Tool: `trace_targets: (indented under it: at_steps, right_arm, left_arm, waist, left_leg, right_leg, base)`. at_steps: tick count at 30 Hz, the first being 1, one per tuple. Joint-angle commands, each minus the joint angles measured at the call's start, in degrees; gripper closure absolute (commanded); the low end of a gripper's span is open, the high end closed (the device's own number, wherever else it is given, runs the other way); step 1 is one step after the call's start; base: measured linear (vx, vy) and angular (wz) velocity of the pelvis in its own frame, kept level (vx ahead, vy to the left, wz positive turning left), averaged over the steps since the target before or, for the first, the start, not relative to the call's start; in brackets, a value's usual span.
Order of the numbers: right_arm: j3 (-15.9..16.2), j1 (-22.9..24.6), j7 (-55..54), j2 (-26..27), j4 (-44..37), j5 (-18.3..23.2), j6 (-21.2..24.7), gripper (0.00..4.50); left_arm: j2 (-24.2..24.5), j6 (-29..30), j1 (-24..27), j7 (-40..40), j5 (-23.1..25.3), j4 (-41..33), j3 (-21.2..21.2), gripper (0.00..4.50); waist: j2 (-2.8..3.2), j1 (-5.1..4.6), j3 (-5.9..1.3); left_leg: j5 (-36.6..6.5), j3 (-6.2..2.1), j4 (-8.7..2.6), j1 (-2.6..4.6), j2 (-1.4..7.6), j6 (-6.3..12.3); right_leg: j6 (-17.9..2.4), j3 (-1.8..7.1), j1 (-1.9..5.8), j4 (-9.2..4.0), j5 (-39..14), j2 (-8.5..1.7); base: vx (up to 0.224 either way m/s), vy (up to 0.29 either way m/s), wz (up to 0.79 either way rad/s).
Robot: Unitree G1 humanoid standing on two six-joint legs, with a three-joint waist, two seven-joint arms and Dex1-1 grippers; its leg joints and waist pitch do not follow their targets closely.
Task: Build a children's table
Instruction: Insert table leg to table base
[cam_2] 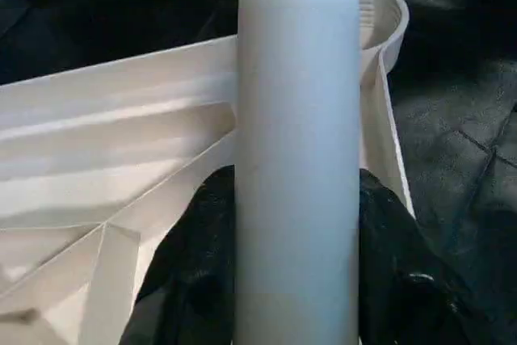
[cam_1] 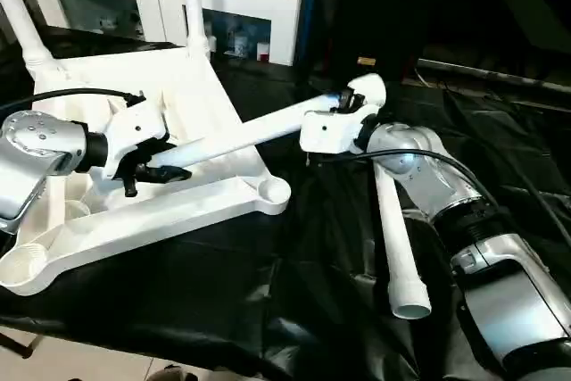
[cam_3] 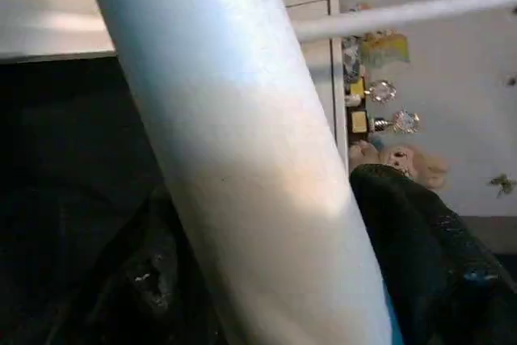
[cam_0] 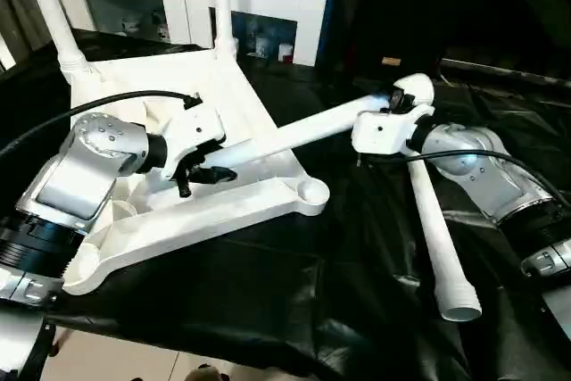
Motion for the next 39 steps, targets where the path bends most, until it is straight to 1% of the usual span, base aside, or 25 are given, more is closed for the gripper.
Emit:
trace_targets:
  at_steps: [1,4,5,7,8,11,13,16,19,20,22,23,24,25,26,27,28,30,31,33,34,35,36,37,39]
  right_arm:
    - [-0.2,1.8,1.4,0.4,2.0,1.6,0.5,1.84]
    - [-0.5,2.2,1.9,0.7,2.0,1.8,0.6,1.89]
    - [-0.7,2.2,2.0,0.8,2.0,1.9,0.6,1.9]
    - [-1.3,2.7,2.3,0.9,2.0,2.3,0.7,1.91]
    - [-1.4,2.8,2.5,0.9,2.0,2.3,0.7,1.91]
    - [-1.5,3.4,3.2,1.1,2.4,2.6,0.2,2.18]
    - [-1.6,3.6,3.3,1.1,2.3,2.5,0.2,2.22]
    - [-1.6,3.8,3.5,1.2,2.5,2.5,0.3,2.33]
    - [-2.2,4.1,4.6,1.4,2.9,3.3,0.6,2.54]
    - [-2.5,4.3,5.3,1.6,3.2,4.0,1.1,2.55]
    - [-2.8,4.5,5.8,1.8,3.6,4.6,1.4,2.57]
    - [-3.1,4.9,6.0,2.2,4.6,4.8,3.2,2.58]
    - [-3.2,5.0,6.0,2.2,4.7,4.8,3.4,2.59]
    - [-3.6,5.3,6.0,2.7,5.2,5.3,4.6,2.59]
    - [-4.2,5.5,5.6,3.2,5.8,5.8,5.8,2.59]
    - [-4.8,5.7,5.7,3.6,6.4,6.6,6.5,2.59]
    - [-5.7,6.0,6.0,4.4,6.7,8.0,7.6,2.59]
    - [-7.4,6.4,6.1,5.5,6.8,10.3,9.3,2.59]
    - [-10.5,6.9,6.2,7.5,6.6,14.1,12.7,2.59]
    - [-12.3,7.2,6.3,8.7,6.3,16.6,14.5,2.59]
    - [-15.9,7.6,8.0,11.4,4.8,22.6,18.1,2.59]
    - [-20.0,8.4,11.3,14.9,1.5,30.9,23.0,2.6]
    - [-21.7,8.8,13.4,16.4,-0.6,35.2,25.6,2.6]
    - [-22.7,9.1,15.2,17.3,-2.3,38.1,27.8,2.6]
    - [-23.3,9.5,17.6,18.1,-4.4,41.3,29.8,2.61]
  left_arm:
    - [0.0,-0.8,-1.2,0.8,-1.5,-1.9,2.2,2.98]
    - [0.0,-0.8,-1.4,1.0,-1.3,-1.7,2.6,2.98]
    - [-0.1,-0.9,-1.5,1.1,-1.2,-1.6,2.7,2.42]
    - [-0.7,-1.1,-2.6,2.0,-2.2,-0.1,4.6,2.28]
    - [-0.8,-0.8,-2.8,2.0,-2.8,0.0,5.2,2.28]
    - [-0.6,-1.5,-3.6,1.0,-5.8,0.9,8.8,1.91]
    - [0.0,-2.2,-4.2,0.7,-6.6,2.1,10.5,1.85]
    - [0.4,-4.0,-4.7,0.5,-7.8,3.7,12.9,1.7]
    - [-0.6,-7.0,-5.7,2.8,-9.8,6.3,17.0,1.68]
    - [-1.9,-8.9,-6.9,5.2,-11.5,8.3,20.0,1.68]
    - [-3.1,-9.9,-8.1,7.8,-12.6,9.9,22.4,1.68]
    - [-5.1,-13.1,-12.5,17.2,-14.2,17.1,28.0,1.68]
    - [-5.2,-13.4,-12.8,18.0,-14.3,17.7,28.5,1.68]
    - [-5.3,-15.2,-14.6,24.1,-13.1,21.5,29.9,1.68]
    - [-5.0,-16.9,-15.7,28.3,-12.1,24.5,30.9,1.68]
    - [-4.7,-18.1,-16.2,31.2,-11.2,26.7,31.6,1.68]
    - [-4.3,-19.0,-16.4,34.4,-10.1,28.6,32.0,1.68]
    - [-4.2,-19.7,-16.5,36.4,-9.3,30.2,32.4,1.68]
    - [-4.2,-19.7,-16.2,37.6,-8.9,31.7,32.6,1.68]
    - [-4.5,-19.9,-15.8,37.7,-8.7,32.3,32.5,1.68]
    - [-5.3,-20.0,-15.6,37.3,-8.7,33.4,32.0,1.68]
    - [-6.5,-19.6,-15.2,35.8,-8.8,33.9,31.0,1.68]
    - [-7.3,-19.5,-14.9,34.8,-8.9,33.8,30.3,1.68]
    - [-8.0,-19.7,-14.7,34.2,-9.0,33.6,29.6,1.68]
    - [-9.1,-18.6,-14.0,32.0,-9.7,32.1,28.5,1.68]
  waist:
    - [0.48,-0.22,-4.28]
    - [0.58,-0.23,-4.28]
    - [0.52,-0.23,-4.29]
    - [0.53,-0.15,-4.3]
    - [0.74,-0.03,-4.35]
    - [0.26,-0.19,-4.36]
    - [0.69,-0.16,-4.27]
    - [0.51,-0.24,-4.22]
    - [0.57,-0.21,-4.15]
    - [0.52,-0.19,-4.14]
    - [0.65,-0.2,-4.22]
    - [0.1,-0.2,-4.21]
    - [0.26,-0.16,-4.14]
    - [0.46,-0.22,-4.33]
    - [0.09,-0.24,-4.21]
    - [0.14,-0.13,-4.2]
    - [0.03,-0.24,-4.09]
    - [0.18,-0.15,-4.09]
    - [0.22,-0.13,-4.22]
    - [0.26,-0.04,-4.36]
    - [0.56,-0.03,-4.33]
    - [0.5,-0.06,-4.36]
    - [0.56,0.28,-4.39]
    - [0.91,0.37,-4.48]
    - [0.99,0.67,-4.53]
  left_leg:
    - [-12.6,0.15,-3.66,1.32,1.0,-1.77]
    - [-12.8,0.13,-3.67,1.36,1.0,-1.84]
    - [-12.7,0.12,-3.66,1.34,1.0,-1.79]
    - [-12.7,0.13,-3.65,1.32,0.98,-1.73]
    - [-12.9,0.16,-3.6,1.48,0.96,-1.84]
    - [-12.9,0.11,-3.63,1.23,0.87,-1.78]
    - [-13.2,0.05,-3.7,1.27,0.89,-1.86]
    - [-14.1,0.05,-3.69,1.4,0.94,-2.22]
    - [-15.1,0.05,-3.75,1.48,0.98,-2.34]
    - [-15.1,0.03,-3.76,1.44,0.96,-2.34]
    - [-15.7,0.01,-3.73,1.59,1.01,-2.4]
    - [-15.7,0.05,-3.73,1.51,1.05,-2.24]
    - [-16.0,0.22,-3.51,1.54,0.69,-2.11]
    - [-16.2,-0.12,-3.62,1.46,0.88,-2.13]
    - [-15.9,-0.28,-3.72,1.07,0.83,-2.18]
    - [-16.2,-0.26,-3.71,1.28,0.92,-2.41]
    - [-16.9,-0.29,-3.74,1.4,0.97,-2.51]
    - [-17.0,-0.27,-3.74,1.47,1.06,-2.54]
    - [-15.8,-0.23,-3.75,1.49,1.13,-2.24]
    - [-14.9,-0.28,-3.76,1.49,1.23,-2.17]
    - [-14.6,-0.25,-3.77,1.53,1.24,-2.02]
    - [-14.7,-0.19,-3.85,1.6,1.27,-1.47]
    - [-15.0,-0.28,-3.87,1.83,1.53,-1.27]
    - [-15.0,-0.38,-3.98,1.86,1.7,-0.77]
    - [-14.0,-0.34,-4.02,1.85,1.8,-0.97]
  right_leg:
    - [-12.1,1.74,2.6,-3.65,-6.3,-1.6]
    - [-12.2,1.75,2.59,-3.69,-6.1,-1.59]
    - [-12.3,1.75,2.63,-3.64,-5.9,-1.58]
    - [-12.3,1.77,2.67,-3.61,-5.9,-1.61]
    - [-12.8,1.78,2.56,-3.65,-5.4,-1.68]
    - [-12.6,1.68,2.79,-3.56,-5.6,-1.53]
    - [-13.0,1.66,2.63,-3.64,-5.8,-1.59]
    - [-12.8,1.68,2.64,-3.71,-6.3,-1.54]
    - [-12.7,1.71,2.5,-3.81,-7.5,-1.57]
    - [-12.7,1.71,2.52,-3.84,-7.6,-1.59]
    - [-13.0,1.69,2.48,-3.81,-7.2,-1.59]
    - [-13.1,1.64,2.51,-3.85,-7.1,-1.58]
    - [-13.3,1.65,2.3,-3.82,-7.2,-1.15]
    - [-13.1,1.62,2.71,-3.69,-6.6,-1.5]
    - [-12.4,1.5,2.97,-3.78,-7.2,-1.5]
    - [-12.0,1.52,2.77,-3.85,-8.0,-1.58]
    - [-11.4,1.58,2.55,-3.99,-9.7,-1.7]
    - [-11.1,1.68,2.37,-4.08,-10.1,-1.72]
    - [-11.6,1.73,2.4,-3.85,-8.5,-1.81]
    - [-12.2,1.65,2.43,-3.69,-6.9,-1.85]
    - [-12.9,1.64,2.34,-3.59,-5.7,-1.86]
    - [-13.6,1.64,2.5,-3.58,-4.5,-1.87]
    - [-13.9,1.67,2.51,-3.59,-4.1,-2.13]
    - [-14.8,1.47,2.42,-3.4,-2.6,-2.04]
    - [-15.7,1.39,2.51,-3.21,-0.5,-2.16]
  base:
    - [0.0,0.0,0.0]
    - [0.0,0.0,0.0]
    - [0.0,0.0,0.0]
    - [0.0,0.0,0.0]
    - [0.0,0.0,0.0]
    - [0.0,0.0,0.0]
    - [0.0,0.0,0.0]
    - [0.0,0.0,0.0]
    - [0.0,0.0,0.0]
    - [0.0,0.0,0.0]
    - [0.0,0.0,0.0]
    - [0.0,0.0,0.0]
    - [0.0,0.0,0.0]
    - [0.0,0.0,0.0]
    - [0.0,0.0,0.0]
    - [0.0,0.0,0.0]
    - [0.0,0.0,0.0]
    - [0.0,0.0,0.0]
    - [0.0,0.0,0.0]
    - [0.0,0.0,0.0]
    - [0.0,0.0,0.0]
    - [0.0,0.0,0.0]
    - [0.0,0.0,0.0]
    - [0.0,0.0,0.0]
    - [0.0,0.0,0.0]
